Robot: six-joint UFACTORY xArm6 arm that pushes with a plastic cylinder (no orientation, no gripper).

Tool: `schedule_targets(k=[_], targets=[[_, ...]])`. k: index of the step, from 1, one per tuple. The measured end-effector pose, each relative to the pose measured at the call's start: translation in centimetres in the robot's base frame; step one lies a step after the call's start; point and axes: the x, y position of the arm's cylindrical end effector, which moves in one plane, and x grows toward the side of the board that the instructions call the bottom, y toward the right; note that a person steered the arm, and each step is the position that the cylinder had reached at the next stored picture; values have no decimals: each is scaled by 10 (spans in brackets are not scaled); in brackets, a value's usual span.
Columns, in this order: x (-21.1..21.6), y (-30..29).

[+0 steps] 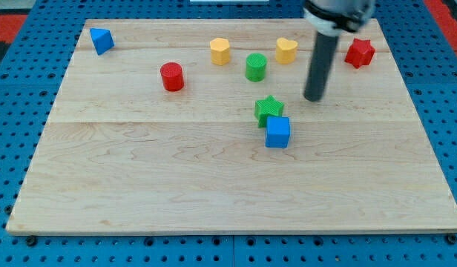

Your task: Place green star vertically towards yellow hexagon

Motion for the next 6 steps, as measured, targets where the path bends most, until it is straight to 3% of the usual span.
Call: schedule_targets(k=[1,3,4,5,6], targets=[[15,-32],[0,-171],[31,-156],[50,-211],[22,-258]])
